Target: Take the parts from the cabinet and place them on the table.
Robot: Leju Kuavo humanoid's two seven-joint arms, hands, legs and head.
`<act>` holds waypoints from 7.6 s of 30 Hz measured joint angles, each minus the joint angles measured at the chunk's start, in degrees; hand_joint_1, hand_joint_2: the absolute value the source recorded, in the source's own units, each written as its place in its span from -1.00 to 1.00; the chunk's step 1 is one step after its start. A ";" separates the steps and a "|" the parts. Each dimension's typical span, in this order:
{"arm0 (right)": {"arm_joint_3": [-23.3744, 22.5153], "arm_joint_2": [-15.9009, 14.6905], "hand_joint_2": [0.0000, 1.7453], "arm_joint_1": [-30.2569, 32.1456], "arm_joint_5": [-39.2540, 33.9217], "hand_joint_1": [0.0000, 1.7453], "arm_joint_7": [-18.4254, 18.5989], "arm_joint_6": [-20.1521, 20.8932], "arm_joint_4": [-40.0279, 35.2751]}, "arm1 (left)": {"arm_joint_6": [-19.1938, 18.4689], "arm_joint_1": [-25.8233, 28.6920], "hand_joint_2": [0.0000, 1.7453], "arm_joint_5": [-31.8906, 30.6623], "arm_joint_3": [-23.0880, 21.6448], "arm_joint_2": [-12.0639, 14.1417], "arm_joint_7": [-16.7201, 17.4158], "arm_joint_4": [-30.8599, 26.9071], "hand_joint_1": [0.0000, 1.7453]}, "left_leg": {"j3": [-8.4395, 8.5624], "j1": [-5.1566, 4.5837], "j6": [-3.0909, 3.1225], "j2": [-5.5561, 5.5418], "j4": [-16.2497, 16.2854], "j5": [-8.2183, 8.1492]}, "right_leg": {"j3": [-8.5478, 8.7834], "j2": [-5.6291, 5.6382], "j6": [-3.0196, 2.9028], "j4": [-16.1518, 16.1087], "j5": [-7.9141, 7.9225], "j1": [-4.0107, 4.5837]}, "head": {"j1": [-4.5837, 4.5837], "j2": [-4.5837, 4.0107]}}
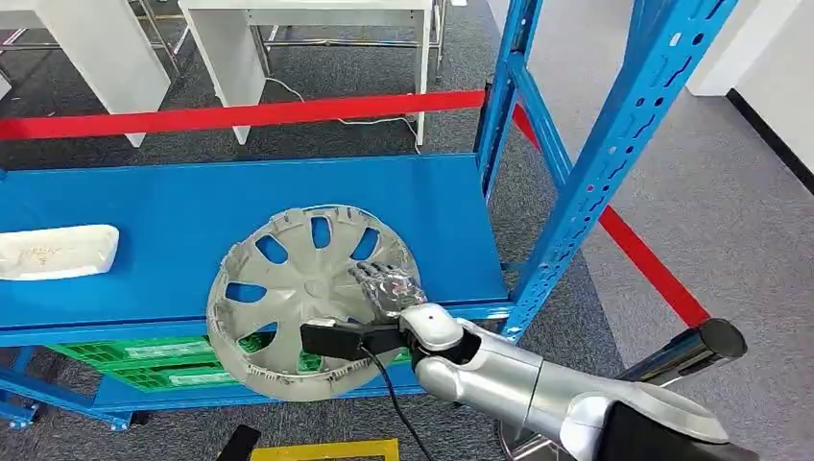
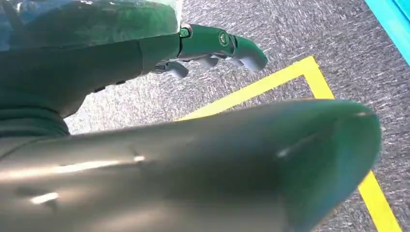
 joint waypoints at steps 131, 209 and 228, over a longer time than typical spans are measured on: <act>0.09 1.92 -1.00 0.94 2.53 -1.00 -5.00 0.61 0.72 | -10.80 3.40 -1.00 -4.66 -4.02 2.58 14.34 0.00 -1.00 | 1.58 0.46 -0.37 0.13 -0.64 -1.08 | -1.47 -0.54 0.48 -0.56 2.09 -0.27 | -0.26 0.00; 0.09 1.92 -1.00 0.95 2.54 -1.00 -5.01 0.61 0.72 | -10.80 3.40 -1.00 -4.66 -4.02 2.56 14.34 0.00 -1.00 | 1.59 0.46 -0.37 0.13 -0.66 -1.08 | -1.48 -0.54 0.49 -0.54 2.09 -0.27 | -0.26 0.00; 0.09 1.92 -1.00 0.95 2.54 -1.00 -5.01 0.61 0.72 | -10.80 3.40 -1.00 -4.66 -4.02 2.56 14.32 0.02 -1.00 | 1.59 0.46 -0.37 0.13 -0.66 -1.08 | -1.48 -0.54 0.49 -0.54 2.09 -0.27 | -0.26 0.00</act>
